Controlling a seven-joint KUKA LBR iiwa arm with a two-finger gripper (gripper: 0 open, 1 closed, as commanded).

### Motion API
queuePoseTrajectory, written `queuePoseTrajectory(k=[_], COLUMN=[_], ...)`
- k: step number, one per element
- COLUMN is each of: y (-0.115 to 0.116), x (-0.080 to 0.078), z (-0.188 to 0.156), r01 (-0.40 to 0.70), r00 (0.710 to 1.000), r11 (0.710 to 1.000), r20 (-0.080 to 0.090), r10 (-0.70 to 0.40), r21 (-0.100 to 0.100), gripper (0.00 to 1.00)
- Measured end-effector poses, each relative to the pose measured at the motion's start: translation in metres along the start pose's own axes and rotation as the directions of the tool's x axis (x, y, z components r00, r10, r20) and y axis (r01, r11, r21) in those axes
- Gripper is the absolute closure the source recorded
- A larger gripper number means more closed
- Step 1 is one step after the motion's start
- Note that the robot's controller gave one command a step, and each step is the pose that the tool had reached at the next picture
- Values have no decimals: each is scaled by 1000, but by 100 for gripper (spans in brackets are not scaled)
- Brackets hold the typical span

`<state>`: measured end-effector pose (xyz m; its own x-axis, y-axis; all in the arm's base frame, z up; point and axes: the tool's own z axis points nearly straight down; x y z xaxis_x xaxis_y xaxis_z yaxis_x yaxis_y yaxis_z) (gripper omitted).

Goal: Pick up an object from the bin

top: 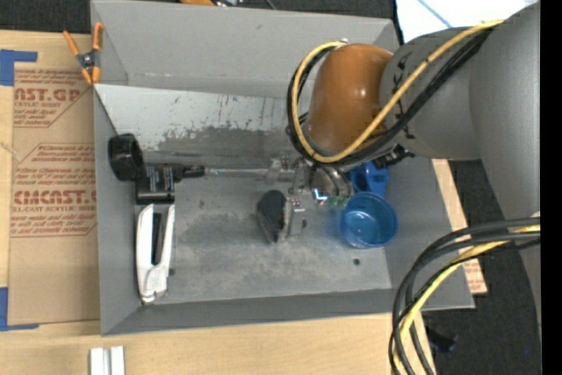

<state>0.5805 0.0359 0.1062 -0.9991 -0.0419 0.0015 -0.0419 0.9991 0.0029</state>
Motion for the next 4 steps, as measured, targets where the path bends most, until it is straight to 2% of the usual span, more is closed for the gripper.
queuePoseTrajectory(k=[1, 2, 4], y=[-5, -24, -24], x=[4, -6, -6], z=[36, 33, 32], r01=[-31, 268, 267], r00=[999, 963, 963], r11=[1000, 964, 964], r20=[18, 19, 19], r10=[31, -268, -267], r21=[0, 3, 2], gripper=[0, 100, 100])
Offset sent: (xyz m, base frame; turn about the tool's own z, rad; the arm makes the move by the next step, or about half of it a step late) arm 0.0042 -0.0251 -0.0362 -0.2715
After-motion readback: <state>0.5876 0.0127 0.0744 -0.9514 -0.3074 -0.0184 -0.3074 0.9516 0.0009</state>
